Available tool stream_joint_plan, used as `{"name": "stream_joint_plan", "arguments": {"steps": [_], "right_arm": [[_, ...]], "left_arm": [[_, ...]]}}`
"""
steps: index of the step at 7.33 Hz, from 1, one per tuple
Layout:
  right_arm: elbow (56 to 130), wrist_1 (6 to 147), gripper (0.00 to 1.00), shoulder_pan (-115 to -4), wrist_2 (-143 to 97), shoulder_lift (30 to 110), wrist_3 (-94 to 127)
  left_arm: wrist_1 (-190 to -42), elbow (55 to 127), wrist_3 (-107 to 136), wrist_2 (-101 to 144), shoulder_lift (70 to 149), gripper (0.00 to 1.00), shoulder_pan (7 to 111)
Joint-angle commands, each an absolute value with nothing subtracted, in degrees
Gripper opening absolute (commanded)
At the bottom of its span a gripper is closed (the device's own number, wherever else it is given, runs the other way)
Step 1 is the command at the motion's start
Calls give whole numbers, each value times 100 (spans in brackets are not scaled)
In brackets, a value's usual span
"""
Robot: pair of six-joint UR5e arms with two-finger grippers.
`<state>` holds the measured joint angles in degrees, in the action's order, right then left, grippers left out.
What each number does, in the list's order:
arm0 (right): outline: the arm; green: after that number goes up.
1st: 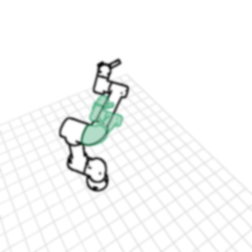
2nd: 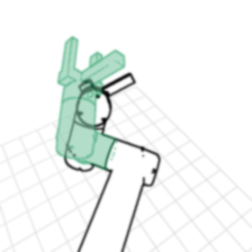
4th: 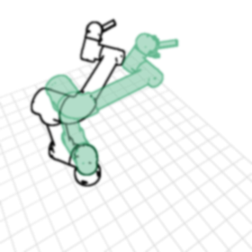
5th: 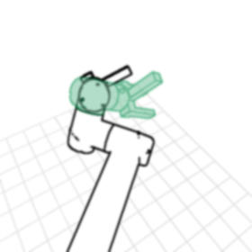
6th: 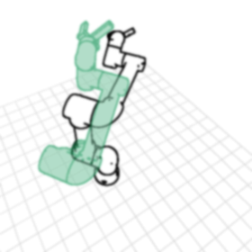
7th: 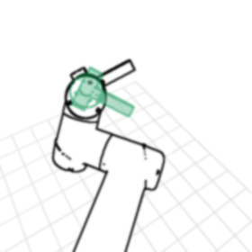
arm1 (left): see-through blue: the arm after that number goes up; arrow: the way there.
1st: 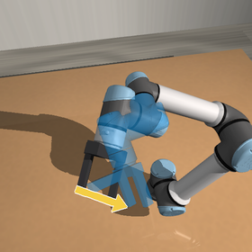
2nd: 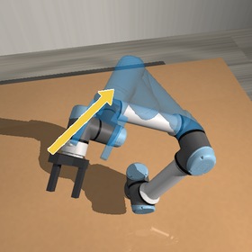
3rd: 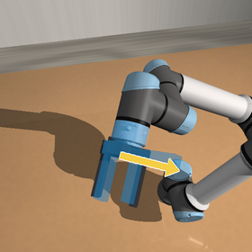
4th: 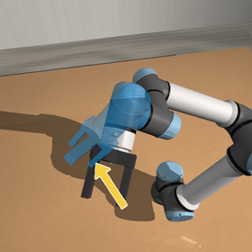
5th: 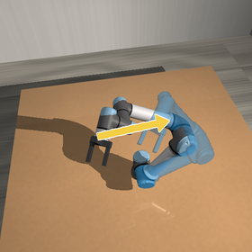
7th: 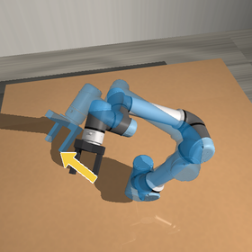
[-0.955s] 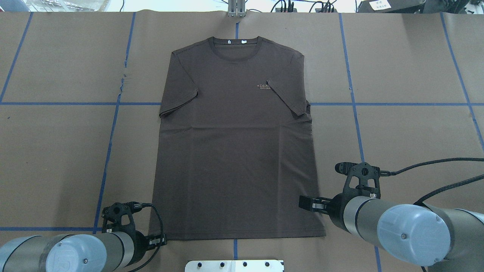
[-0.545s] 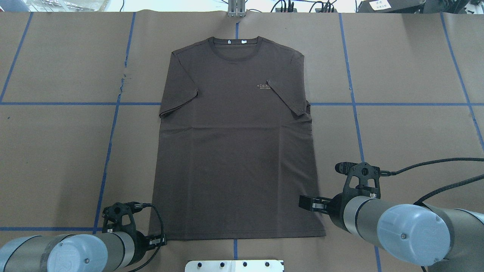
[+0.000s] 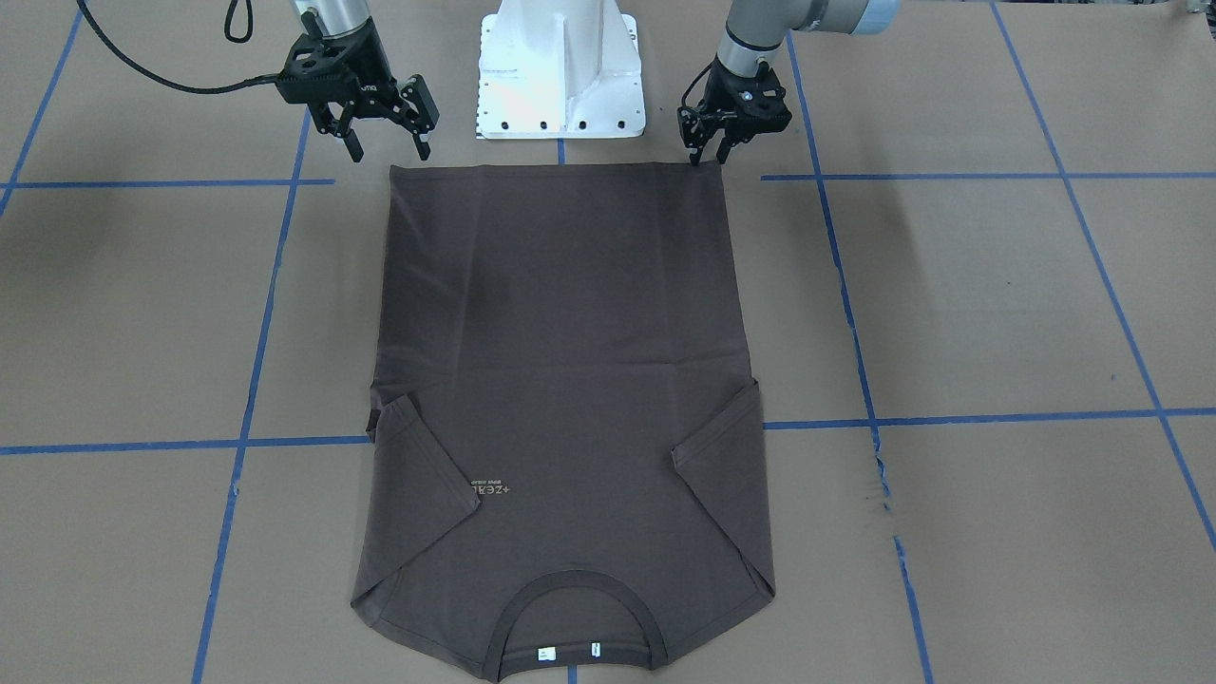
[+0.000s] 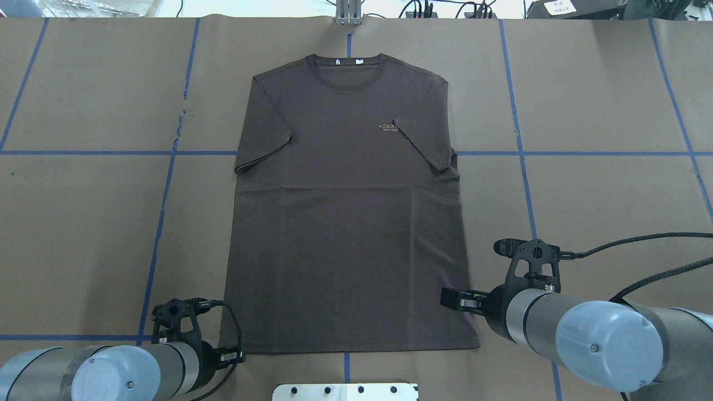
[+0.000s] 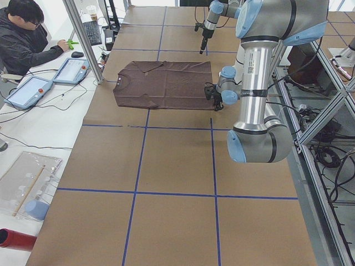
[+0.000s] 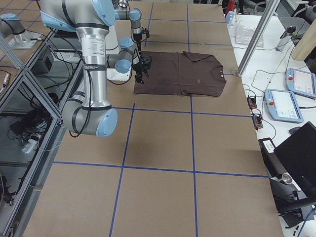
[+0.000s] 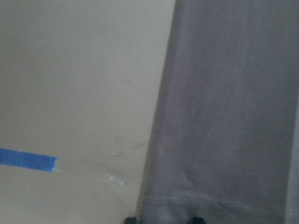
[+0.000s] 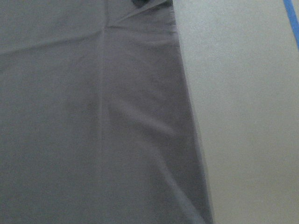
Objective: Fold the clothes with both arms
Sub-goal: 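Close both grippers on the hem corners nearest the robot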
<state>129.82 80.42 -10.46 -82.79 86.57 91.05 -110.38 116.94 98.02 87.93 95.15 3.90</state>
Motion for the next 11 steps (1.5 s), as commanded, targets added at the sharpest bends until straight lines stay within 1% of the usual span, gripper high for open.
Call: {"name": "stream_joint_plan", "arguments": {"steps": [1,8,10,11], "right_arm": [[12981,8042,99,-1046,-8279,8657,9105],[12964,8051,98,-1037,-8279,8657,9105],[12833,8121,80,-819,-7894,8631,9699],[12780,8260,75,-713,-7823,8640,9886]], "left_arm": [[-11039,11689,9809,8789,9527,0,404],[-11039,11725,9809,8789,9527,0,527],[-11039,11725,9809,8789,9562,0,562],[-11039,11733,9809,8780,9606,0,571]]}}
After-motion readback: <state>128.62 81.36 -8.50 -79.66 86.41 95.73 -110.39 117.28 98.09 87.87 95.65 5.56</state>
